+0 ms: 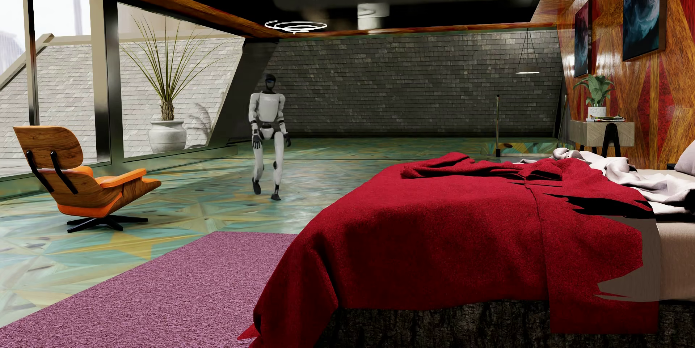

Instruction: Approach the bed

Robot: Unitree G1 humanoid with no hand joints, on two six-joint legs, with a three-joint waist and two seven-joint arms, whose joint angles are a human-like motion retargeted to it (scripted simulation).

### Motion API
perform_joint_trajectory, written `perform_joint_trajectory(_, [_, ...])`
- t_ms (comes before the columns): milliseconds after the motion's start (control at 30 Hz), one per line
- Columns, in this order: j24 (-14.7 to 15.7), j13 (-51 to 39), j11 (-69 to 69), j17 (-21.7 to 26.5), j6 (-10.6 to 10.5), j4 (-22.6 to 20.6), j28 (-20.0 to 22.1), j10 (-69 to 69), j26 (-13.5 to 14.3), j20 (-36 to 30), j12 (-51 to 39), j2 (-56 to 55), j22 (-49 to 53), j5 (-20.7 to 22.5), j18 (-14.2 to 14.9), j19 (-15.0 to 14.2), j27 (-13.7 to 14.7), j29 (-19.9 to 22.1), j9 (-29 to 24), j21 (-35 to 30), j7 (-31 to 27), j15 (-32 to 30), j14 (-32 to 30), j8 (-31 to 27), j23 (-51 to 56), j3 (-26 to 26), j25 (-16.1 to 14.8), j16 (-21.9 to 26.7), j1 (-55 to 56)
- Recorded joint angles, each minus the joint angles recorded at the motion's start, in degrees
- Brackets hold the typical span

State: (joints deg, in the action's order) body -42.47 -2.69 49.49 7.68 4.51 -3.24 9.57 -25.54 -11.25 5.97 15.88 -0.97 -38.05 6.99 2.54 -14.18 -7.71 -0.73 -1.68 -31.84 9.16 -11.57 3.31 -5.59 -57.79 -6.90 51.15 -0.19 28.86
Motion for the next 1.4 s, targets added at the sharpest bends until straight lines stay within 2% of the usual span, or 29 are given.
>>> perform_joint_trajectory(33, [-0.1,1.2,9.7,3.2,1.2,-0.7,1.3,-0.4,2.9,-0.7,-0.4,-5.5,-0.6,-2.3,1.0,0.0,2.8,-1.4,-0.4,-3.2,1.8,-0.2,2.0,2.1,2.7,-0.1,1.8,-0.2,-1.6])
perform_joint_trajectory(67, [-0.6,3.0,17.5,6.0,2.5,-1.8,2.0,-0.1,4.8,-1.8,-1.7,-10.7,-0.9,-3.8,1.9,-0.1,4.5,-1.0,-0.8,-4.2,3.2,3.2,3.9,0.9,6.2,0.3,1.3,-0.2,-4.0])
perform_joint_trajectory(100, [-1.2,5.5,22.7,7.9,3.7,-3.3,2.5,0.5,6.0,-2.9,-3.1,-15.5,-1.0,-5.9,2.5,-0.4,4.6,0.5,-1.2,-3.0,4.2,6.0,5.6,-1.0,9.8,1.0,-1.3,0.0,-6.8])
perform_joint_trajectory(200, [-3.5,13.9,22.3,9.6,6.3,-8.0,2.6,1.8,7.1,-4.7,-8.8,-27.3,-4.1,-13.6,2.7,10.4,0.8,7.0,-2.1,5.7,4.8,17.0,9.6,-1.4,17.7,3.7,-12.1,1.0,-14.8])
perform_joint_trajectory(233, [-4.4,15.9,17.4,8.2,6.7,-9.2,2.3,1.8,6.5,-5.4,-10.3,-29.9,-4.5,-14.0,2.4,12.0,-1.2,9.7,-2.2,7.9,4.2,20.4,10.7,-1.8,18.6,4.9,-13.6,1.0,-17.1])
perform_joint_trajectory(267, [-4.8,17.3,10.5,7.2,6.7,-10.1,2.1,2.2,6.1,-6.0,-11.7,-31.7,-4.8,-12.9,2.0,11.7,-2.7,11.4,-2.2,9.5,3.5,21.8,11.6,-2.7,19.1,6.0,-14.3,1.3,-19.4])
perform_joint_trajectory(333, [-5.0,18.1,-6.7,6.1,6.2,-11.0,2.2,4.3,6.9,-7.5,-13.7,-33.2,-4.8,-10.2,1.2,12.5,-3.9,11.5,-1.8,9.9,2.2,18.8,12.5,-4.3,18.4,7.9,-13.7,2.2,-24.1])
perform_joint_trajectory(400, [-5.3,17.9,-25.1,5.3,5.4,-11.6,1.5,7.2,8.0,-10.3,-15.4,-33.3,-4.6,-10.7,0.2,12.7,-3.4,9.2,-1.1,9.1,1.2,11.3,12.7,1.1,16.4,9.2,-12.2,3.9,-28.5])
perform_joint_trajectory(433, [-5.6,17.9,-33.8,4.7,4.9,-12.0,1.0,8.5,8.3,-11.8,-16.2,-32.5,-4.4,-10.4,0.0,11.6,-3.2,8.2,-0.7,9.3,0.4,9.6,12.9,3.7,15.4,9.9,-11.5,4.7,-30.7])
perform_joint_trajectory(467, [-5.8,18.1,-39.1,4.1,4.2,-12.4,0.6,9.1,8.5,-13.0,-16.7,-32.2,-4.2,-9.2,-0.1,9.0,-3.1,7.8,-0.4,9.9,-0.6,9.9,13.3,3.3,14.7,10.5,-11.1,5.3,-32.8])
perform_joint_trajectory(500, [-5.7,18.4,-40.5,3.4,3.5,-12.7,0.4,9.5,8.3,-14.0,-17.1,-32.0,-4.2,-7.8,0.1,8.5,-3.1,7.7,-0.1,10.7,-1.9,11.0,13.7,1.8,14.0,11.2,-10.7,5.6,-34.7])
perform_joint_trajectory(533, [-5.5,18.7,-38.7,2.5,2.7,-12.7,0.2,9.7,8.0,-14.8,-17.3,-31.8,-4.3,-5.8,0.5,10.4,-3.1,7.8,0.2,11.6,-3.6,9.1,13.8,-1.3,13.2,11.8,-10.4,5.8,-36.6])
perform_joint_trajectory(567, [-5.2,19.0,-35.9,1.5,1.7,-12.3,0.0,9.8,7.6,-15.4,-17.2,-31.9,-4.6,-3.5,1.2,14.1,-3.3,7.9,0.6,12.5,-5.2,4.7,13.5,-4.5,12.2,12.3,-10.1,6.0,-38.5])
perform_joint_trajectory(633, [-4.6,18.7,-30.5,-0.4,-0.9,-10.6,-0.3,7.9,6.2,-16.2,-15.8,-31.2,-6.0,-2.0,2.3,16.8,-4.2,7.9,1.0,14.2,-7.1,1.0,9.7,-3.1,9.0,12.8,-9.2,6.2,-41.1])
perform_joint_trajectory(667, [-4.5,17.7,-27.8,-1.2,-2.5,-9.3,-0.6,4.9,5.1,-16.7,-14.7,-30.7,-6.9,-1.1,4.3,17.8,-4.8,7.5,0.9,15.0,-8.0,3.0,5.7,-1.9,7.1,13.0,-8.5,6.2,-41.1])
perform_joint_trajectory(700, [-4.7,16.5,-25.9,-2.0,-4.1,-8.0,-1.7,-0.2,4.2,-17.9,-13.7,-29.7,-7.9,-0.4,9.1,18.4,-5.2,6.9,0.8,15.8,-9.9,5.7,0.2,-0.5,5.4,13.2,-7.9,6.4,-39.6])
perform_joint_trajectory(733, [-5.5,15.1,-24.3,-2.8,-5.4,-7.2,-3.8,-7.3,4.3,-20.7,-13.1,-28.6,-8.5,-0.1,11.5,18.8,-5.2,6.7,0.6,16.6,-10.6,8.5,-5.4,1.3,4.2,13.6,-7.3,7.4,-36.9])
perform_joint_trajectory(767, [-6.8,13.6,-22.8,-3.6,-6.4,-5.9,-6.7,-16.4,5.7,-24.7,-12.8,-27.2,-8.5,-0.1,11.7,19.1,-4.9,6.9,0.2,17.3,-8.7,11.2,-11.7,3.2,3.4,14.2,-6.7,9.4,-33.3])
perform_joint_trajectory(833, [-8.5,9.5,-19.8,-5.1,-8.5,1.7,-11.3,-34.7,9.4,-31.2,-11.7,-24.3,-5.0,0.6,11.7,19.4,-3.5,8.2,-0.6,17.6,-4.4,16.5,-20.6,7.0,1.8,14.6,-5.1,15.0,-24.2])
perform_joint_trajectory(900, [-5.2,4.7,-17.6,-5.8,-10.6,7.2,-9.6,-47.0,8.1,-29.4,-8.5,-20.5,-0.1,2.9,11.7,19.5,-2.3,9.0,-1.6,16.3,-8.2,21.0,-12.0,9.0,0.6,13.2,-2.7,17.0,-14.7])
perform_joint_trajectory(967, [0.5,-0.5,-17.6,-6.1,-12.0,11.2,-2.3,-49.4,4.4,-23.3,-4.6,-15.4,2.4,4.9,8.9,19.6,-2.1,10.2,-2.1,16.6,-9.6,24.4,-1.0,9.6,0.3,11.6,-1.2,15.2,-6.5])
perform_joint_trajectory(1000, [2.6,-2.9,-18.6,-6.2,-12.2,11.8,0.6,-46.5,2.8,-20.4,-3.1,-12.5,2.8,5.6,6.5,19.6,-2.0,10.6,-2.2,17.5,-9.8,25.4,2.9,9.4,1.2,10.7,-1.2,14.0,-3.0])
perform_joint_trajectory(1067, [4.6,-6.3,-21.1,-5.8,-12.0,12.5,2.6,-34.1,0.8,-17.1,-1.8,-7.5,2.0,6.4,4.4,19.4,0.1,12.0,-2.0,18.1,-9.1,26.4,6.9,8.2,4.4,8.8,-1.8,12.7,1.9])
perform_joint_trajectory(1133, [3.9,-9.2,-23.6,-4.5,-11.1,12.4,1.1,-15.3,0.1,-16.8,-2.0,-3.3,-0.9,6.6,2.5,19.2,3.0,13.1,-1.3,16.5,-6.8,26.9,4.0,6.4,8.5,7.1,-2.2,12.2,4.0])
perform_joint_trajectory(1233, [0.8,-11.0,-29.7,-2.6,-9.3,10.2,-2.6,13.7,-0.7,-16.8,-2.7,3.7,-5.7,6.6,6.3,19.0,5.8,13.5,0.3,13.0,-4.4,26.1,1.3,4.0,14.1,5.7,-4.2,11.2,3.1])
perform_joint_trajectory(1267, [0.0,-10.8,-30.7,-2.1,-8.8,9.5,-3.3,15.3,-0.8,-16.3,-2.7,6.1,-6.6,6.7,10.9,18.9,6.1,13.3,0.7,11.6,-5.4,26.0,1.1,3.3,15.6,5.4,-4.8,10.6,3.5])
perform_joint_trajectory(1333, [-0.7,-9.0,-31.9,-1.2,-7.4,7.6,-3.6,9.3,-0.4,-14.8,-2.6,10.3,-7.8,5.8,3.2,19.0,6.2,13.3,1.4,9.4,-7.0,24.9,-7.4,2.8,17.8,4.8,-5.8,8.6,4.8])
perform_joint_trajectory(1367, [-1.1,-7.3,-31.0,-1.3,-6.4,6.8,-3.5,5.5,-0.3,-14.0,-2.4,11.9,-8.1,5.1,0.9,19.1,5.9,14.8,1.7,8.9,-7.0,23.0,-10.2,3.2,17.5,4.5,-6.1,7.7,4.5])
perform_joint_trajectory(1400, [-1.6,-5.3,-29.4,-1.7,-5.2,5.9,-3.3,2.5,-0.4,-13.0,-2.4,12.6,-8.4,4.2,-0.4,19.1,4.8,16.9,2.1,8.7,-6.5,19.8,-9.3,3.6,15.7,4.0,-5.8,6.7,4.3])
